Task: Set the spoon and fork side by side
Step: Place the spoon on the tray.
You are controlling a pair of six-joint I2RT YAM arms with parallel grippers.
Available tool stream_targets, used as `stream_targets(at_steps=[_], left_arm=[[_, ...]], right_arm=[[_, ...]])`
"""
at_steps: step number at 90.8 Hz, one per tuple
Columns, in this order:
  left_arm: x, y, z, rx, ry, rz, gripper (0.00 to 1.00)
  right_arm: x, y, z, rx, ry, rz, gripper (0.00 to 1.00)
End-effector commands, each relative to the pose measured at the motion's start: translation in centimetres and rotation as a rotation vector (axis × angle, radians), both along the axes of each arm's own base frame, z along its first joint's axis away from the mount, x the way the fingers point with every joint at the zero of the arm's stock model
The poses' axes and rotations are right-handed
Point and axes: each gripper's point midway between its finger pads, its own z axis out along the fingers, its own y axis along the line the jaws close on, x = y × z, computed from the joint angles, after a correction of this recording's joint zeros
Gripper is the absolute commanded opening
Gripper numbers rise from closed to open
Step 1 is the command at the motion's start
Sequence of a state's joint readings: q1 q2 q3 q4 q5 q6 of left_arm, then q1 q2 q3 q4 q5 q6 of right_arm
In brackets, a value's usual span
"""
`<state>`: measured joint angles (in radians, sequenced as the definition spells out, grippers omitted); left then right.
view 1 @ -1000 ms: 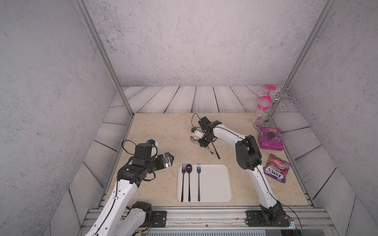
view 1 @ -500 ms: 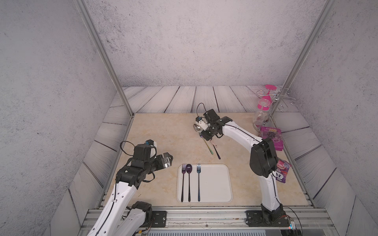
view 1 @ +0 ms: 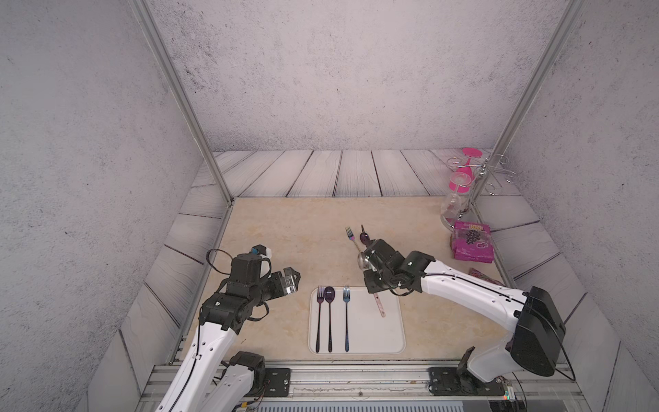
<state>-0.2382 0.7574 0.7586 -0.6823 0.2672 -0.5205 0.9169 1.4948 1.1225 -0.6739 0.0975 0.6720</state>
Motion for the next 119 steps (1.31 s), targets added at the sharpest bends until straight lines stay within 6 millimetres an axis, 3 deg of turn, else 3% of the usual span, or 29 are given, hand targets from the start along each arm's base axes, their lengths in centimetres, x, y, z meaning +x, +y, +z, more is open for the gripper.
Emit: stream_targets(at_steps=[1,37,85,119], left_arm=[[-0.2,-0.4,0.0,-0.019,-0.008,-0.018,1.00],[-0.5,-0.6,-0.1,-0.030,-0.009,-0.025,0.99],[-0.7,-0.6,0.2,-0.033,-0.015,-0.029,0.99],[-0.7,-0.6,0.1,-0.033,-0.014,-0.030,0.99]], right_arm=[[-0.7,0.6,-0.9,0.094,0.031,-0.199,0.01],[-3.9,2.1,-6.0,0.124,0.142,-0.244,0.01],[-4.0,4.0,-8.1,0.107,0.186,-0.240,0.01],[-3.8,4.0,-9.2,0.080,0.206,-0.289,0.03]])
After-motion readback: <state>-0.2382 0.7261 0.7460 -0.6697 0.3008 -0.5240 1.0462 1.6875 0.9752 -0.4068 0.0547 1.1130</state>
